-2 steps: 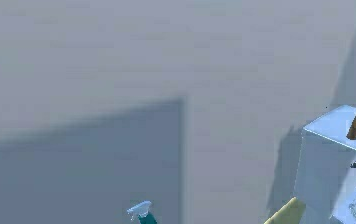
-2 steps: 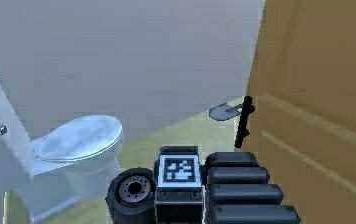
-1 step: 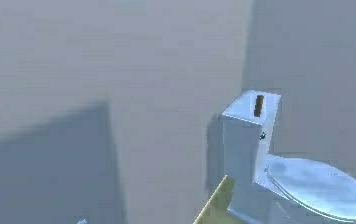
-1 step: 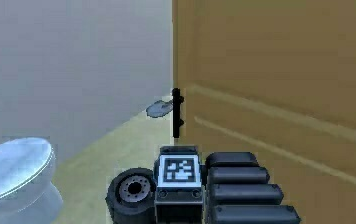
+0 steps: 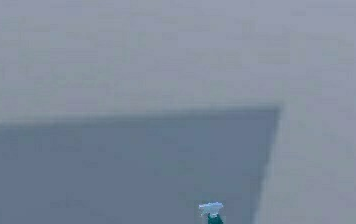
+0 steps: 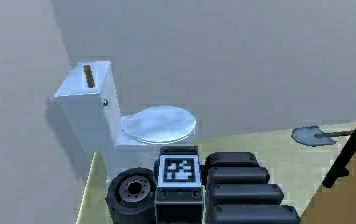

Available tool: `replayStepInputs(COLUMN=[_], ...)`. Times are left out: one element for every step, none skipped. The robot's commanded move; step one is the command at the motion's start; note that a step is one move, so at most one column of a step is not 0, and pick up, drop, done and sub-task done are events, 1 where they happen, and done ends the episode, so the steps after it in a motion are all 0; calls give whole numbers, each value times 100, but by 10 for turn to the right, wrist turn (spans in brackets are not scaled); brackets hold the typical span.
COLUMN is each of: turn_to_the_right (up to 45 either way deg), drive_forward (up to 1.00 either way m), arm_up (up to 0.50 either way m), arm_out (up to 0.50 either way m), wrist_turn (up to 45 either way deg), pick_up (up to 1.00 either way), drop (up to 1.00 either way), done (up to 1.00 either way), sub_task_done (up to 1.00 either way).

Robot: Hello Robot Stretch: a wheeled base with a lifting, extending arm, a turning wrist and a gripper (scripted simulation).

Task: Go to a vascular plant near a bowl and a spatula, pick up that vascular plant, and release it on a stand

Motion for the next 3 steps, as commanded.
replayStepInputs(turn_to_the_right=[-450, -60, 0], drive_forward=[0, 0, 0], arm_up=[0, 0, 0], arm_out=[0, 0, 0], wrist_turn=[0, 0, 390], pick_up=[0, 0, 0], drop=[0, 0, 0], done=[0, 0, 0], sub_task_done=[0, 0, 0])
